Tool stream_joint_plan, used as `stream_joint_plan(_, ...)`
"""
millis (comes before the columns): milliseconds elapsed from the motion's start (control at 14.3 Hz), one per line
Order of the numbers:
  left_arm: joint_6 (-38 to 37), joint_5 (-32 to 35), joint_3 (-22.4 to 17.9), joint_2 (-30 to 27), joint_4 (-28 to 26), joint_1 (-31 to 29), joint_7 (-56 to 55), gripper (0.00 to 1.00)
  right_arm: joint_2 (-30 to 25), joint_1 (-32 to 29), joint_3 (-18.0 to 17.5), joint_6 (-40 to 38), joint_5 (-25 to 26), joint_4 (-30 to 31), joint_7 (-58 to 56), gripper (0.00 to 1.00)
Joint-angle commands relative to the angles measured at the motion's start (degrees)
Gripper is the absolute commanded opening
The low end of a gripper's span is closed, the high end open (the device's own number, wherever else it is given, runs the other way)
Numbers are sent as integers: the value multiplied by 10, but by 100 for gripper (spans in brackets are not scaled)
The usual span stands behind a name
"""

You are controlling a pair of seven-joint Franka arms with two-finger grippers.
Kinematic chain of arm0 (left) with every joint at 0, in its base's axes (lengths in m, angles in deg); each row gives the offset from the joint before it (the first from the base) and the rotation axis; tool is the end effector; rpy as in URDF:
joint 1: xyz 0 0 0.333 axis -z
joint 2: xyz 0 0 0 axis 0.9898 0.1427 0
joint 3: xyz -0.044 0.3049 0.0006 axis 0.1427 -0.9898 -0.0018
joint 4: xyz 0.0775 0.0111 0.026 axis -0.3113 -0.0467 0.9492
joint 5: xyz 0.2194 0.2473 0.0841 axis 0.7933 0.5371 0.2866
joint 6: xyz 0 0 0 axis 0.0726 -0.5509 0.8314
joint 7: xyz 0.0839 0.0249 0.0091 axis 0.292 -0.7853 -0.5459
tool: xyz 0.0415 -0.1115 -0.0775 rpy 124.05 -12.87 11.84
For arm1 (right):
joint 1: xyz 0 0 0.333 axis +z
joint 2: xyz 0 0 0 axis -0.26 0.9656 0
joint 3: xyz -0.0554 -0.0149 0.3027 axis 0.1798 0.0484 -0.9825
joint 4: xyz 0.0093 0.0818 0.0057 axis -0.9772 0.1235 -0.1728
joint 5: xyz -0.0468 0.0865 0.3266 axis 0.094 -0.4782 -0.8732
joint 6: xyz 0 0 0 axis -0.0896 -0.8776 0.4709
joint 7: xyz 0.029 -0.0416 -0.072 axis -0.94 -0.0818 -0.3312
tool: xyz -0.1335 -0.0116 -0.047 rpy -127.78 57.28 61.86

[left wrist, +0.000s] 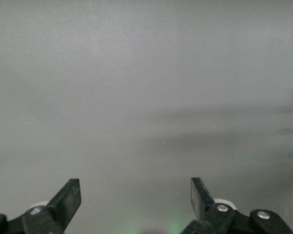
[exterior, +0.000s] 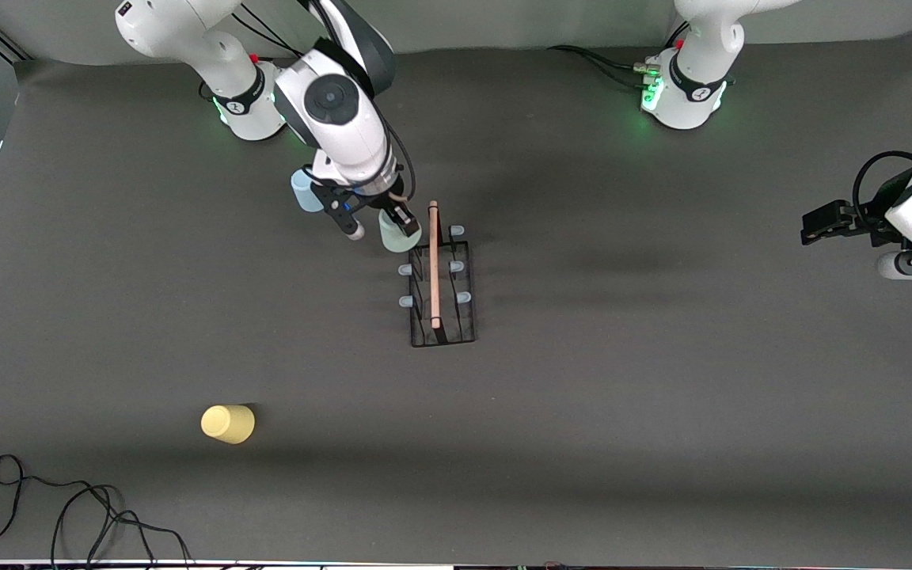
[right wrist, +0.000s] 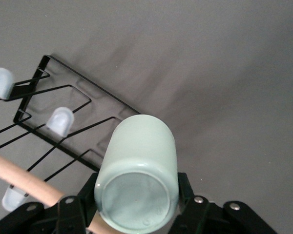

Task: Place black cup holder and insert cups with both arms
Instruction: 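Carry the pale green cup with the right gripper onto a rack peg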

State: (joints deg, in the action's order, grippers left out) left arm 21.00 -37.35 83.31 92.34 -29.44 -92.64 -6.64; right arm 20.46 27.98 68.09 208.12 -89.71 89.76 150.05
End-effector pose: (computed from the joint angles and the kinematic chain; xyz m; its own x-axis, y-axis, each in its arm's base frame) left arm 0.5057 -0.0048 0.5277 0.9929 -0.0438 -0.1103 -0.0433 -0.9990 0.0074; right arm 0.3825 0.3634 0.3269 0.5886 -0.8051 -0.0737 -0.8077 -0.5896 -0.0095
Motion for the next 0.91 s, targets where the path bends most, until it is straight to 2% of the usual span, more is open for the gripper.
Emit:
stream_joint_plan(0,-12,5,2,3,10,-1,-9,100,23,4,1,24,0,-7,16,0)
stream_joint_plan(210,-12,5,2,3,10,-1,-8,100,35,3,1,24,0,-12,15,0)
stream_joint_plan(280,-12,5,2,3,10,-1,-8,100,35,1,2,23,1,-18,16,55)
stream_joint_plan(350,-13,5,2,3,10,-2,-8,100,33,-2,3,18,1,-35,14,99)
stream_joint_plan(420,-12,5,2,3,10,-2,-8,100,27,-4,4,-3,2,-49,12,100)
stream_joint_plan(699,-12,5,2,3,10,-2,-8,100,29,-5,41,-194,6,-210,-4,100)
stream_joint_plan(839,-12,5,2,3,10,-2,-8,100,28,-5,60,-256,9,-264,-54,100)
